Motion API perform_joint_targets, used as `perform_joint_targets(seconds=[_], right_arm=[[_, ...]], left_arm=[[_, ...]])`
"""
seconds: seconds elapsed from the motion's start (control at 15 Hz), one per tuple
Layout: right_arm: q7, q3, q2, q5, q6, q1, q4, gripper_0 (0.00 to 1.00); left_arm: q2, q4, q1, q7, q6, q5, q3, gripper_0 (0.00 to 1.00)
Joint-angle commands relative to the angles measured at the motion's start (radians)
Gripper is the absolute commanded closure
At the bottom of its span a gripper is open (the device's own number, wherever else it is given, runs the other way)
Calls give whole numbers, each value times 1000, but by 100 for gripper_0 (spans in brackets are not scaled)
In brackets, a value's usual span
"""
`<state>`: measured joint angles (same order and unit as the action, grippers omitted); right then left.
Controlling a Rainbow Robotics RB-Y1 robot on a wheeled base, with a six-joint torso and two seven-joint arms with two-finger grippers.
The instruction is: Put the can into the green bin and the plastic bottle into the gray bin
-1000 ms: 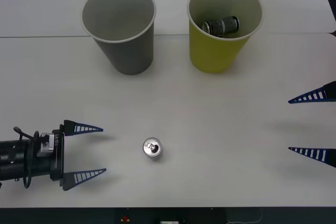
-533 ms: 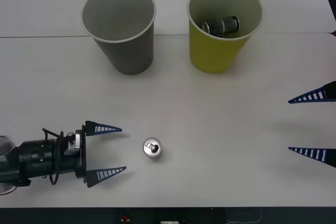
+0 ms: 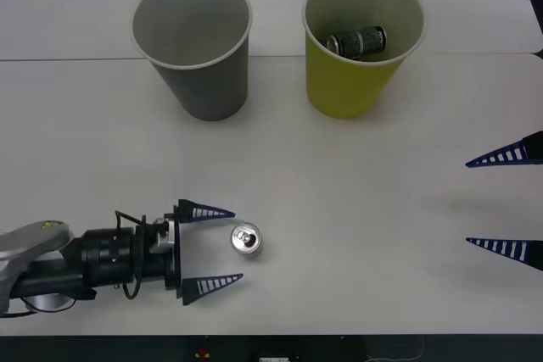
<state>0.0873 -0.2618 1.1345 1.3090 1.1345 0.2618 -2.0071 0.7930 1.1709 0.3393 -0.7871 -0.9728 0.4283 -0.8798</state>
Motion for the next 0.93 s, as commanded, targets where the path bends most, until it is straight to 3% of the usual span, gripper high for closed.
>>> perform_joint_targets(seconds=[0.07, 0.53, 0.6, 0.67, 0.73, 0.93], right_arm=[[0, 0, 0, 0, 0, 0, 0, 0], [0, 0, 0, 0, 0, 0, 0, 0], [0, 0, 0, 0, 0, 0, 0, 0], [0, 0, 0, 0, 0, 0, 0, 0], [0, 0, 0, 0, 0, 0, 0, 0], [0, 0, 0, 0, 0, 0, 0, 0]], left_arm=[[-35, 0, 10, -8, 39, -5, -18, 0], [-64, 0, 10, -21, 75, -5, -21, 0], [-63, 0, 10, -23, 77, -3, -21, 14], [-63, 1, 10, -23, 75, -2, -21, 62], [-64, 0, 10, -24, 77, -2, -21, 100], [-64, 1, 10, -29, 78, 6, -21, 100]])
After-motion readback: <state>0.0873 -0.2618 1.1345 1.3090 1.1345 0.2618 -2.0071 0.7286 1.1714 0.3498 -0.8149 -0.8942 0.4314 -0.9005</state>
